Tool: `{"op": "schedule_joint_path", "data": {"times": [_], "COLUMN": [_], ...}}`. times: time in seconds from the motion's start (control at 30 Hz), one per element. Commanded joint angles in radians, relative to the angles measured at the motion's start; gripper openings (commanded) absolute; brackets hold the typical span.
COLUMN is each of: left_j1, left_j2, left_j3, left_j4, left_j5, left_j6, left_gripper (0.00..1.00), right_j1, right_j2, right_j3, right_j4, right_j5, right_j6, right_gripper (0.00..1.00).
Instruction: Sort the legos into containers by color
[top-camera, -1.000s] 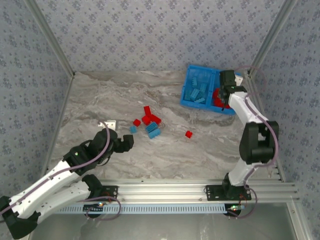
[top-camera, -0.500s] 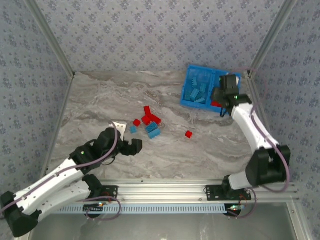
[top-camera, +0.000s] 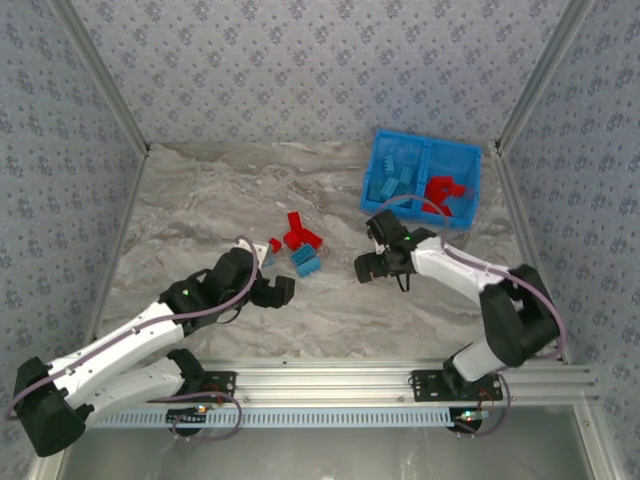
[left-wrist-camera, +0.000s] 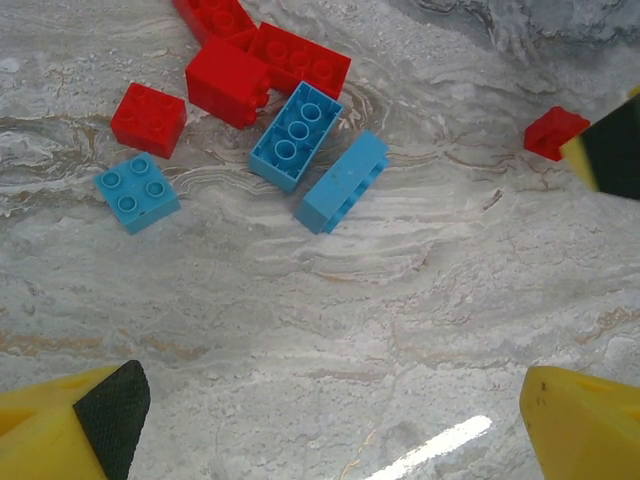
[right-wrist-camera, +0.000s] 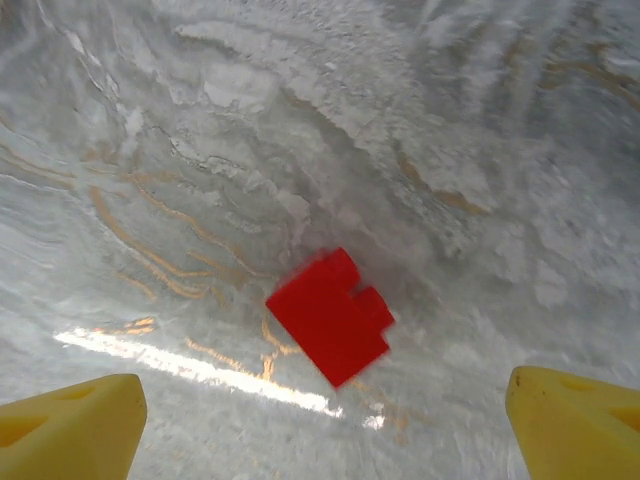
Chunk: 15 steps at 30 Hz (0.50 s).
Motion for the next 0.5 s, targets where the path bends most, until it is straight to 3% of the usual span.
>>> {"op": "schedule_joint_path", "data": {"times": [0.0, 0.17, 0.47], "left_j1": [0.001, -0.001, 0.001], "left_j2": [-0.019, -0.084, -0.138], "left_j3": [0.024, -0.007, -0.028], "left_j4": [0.014, -0.016, -0.035], "left_j5": [0.0, -0.041, -0.098], "left_j6": [-0.015, -0.053, -0.072], "left_gripper": [0.97, 0.98, 0.99], "right_j1": [0.002, 0.002, 0.012], "right_j2": [0.093, 0.198, 0.157], "right_j3": [0.081, 0.135, 0.099], "right_j4": [-0.043, -0.061, -0.07], "right_j5": [0.008, -0.007, 0.013], "right_j6": [-0.156, -0.151, -0.066], "right_gripper": [0.92, 0.74, 0.35]}}
